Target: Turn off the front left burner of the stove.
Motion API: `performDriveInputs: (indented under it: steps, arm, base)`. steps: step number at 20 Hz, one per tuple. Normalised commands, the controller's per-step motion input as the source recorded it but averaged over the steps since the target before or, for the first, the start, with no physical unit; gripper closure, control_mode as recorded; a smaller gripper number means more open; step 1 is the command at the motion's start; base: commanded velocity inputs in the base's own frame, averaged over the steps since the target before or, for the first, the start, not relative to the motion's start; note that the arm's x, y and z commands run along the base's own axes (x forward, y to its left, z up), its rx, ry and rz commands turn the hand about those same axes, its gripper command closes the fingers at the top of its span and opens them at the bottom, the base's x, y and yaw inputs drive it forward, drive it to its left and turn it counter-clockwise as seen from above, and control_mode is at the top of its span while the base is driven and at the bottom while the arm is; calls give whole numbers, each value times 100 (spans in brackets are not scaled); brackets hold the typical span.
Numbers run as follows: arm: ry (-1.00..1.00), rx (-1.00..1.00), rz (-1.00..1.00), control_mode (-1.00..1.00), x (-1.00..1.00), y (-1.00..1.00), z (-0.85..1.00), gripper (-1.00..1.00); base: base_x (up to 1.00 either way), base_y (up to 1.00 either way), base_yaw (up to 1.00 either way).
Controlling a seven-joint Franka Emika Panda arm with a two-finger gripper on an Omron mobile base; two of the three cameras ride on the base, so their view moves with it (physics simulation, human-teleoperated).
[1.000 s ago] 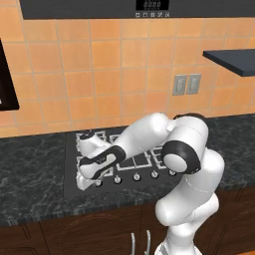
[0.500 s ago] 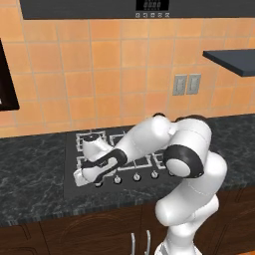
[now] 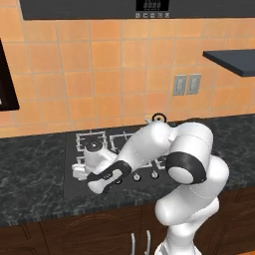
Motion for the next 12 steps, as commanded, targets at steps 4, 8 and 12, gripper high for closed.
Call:
performDriveInputs:
  steps: [4, 8, 12]
  arm:
    - [-22, 20, -65, -100, 0, -16, -24, 100]
    - [-19, 23, -68, -100, 0, -22, -24, 100]
    - [-3, 27, -69, -100, 0, -32, -26, 100]
  base:
    - [0, 0, 0]
    - [0, 0, 0]
    - [0, 0, 0]
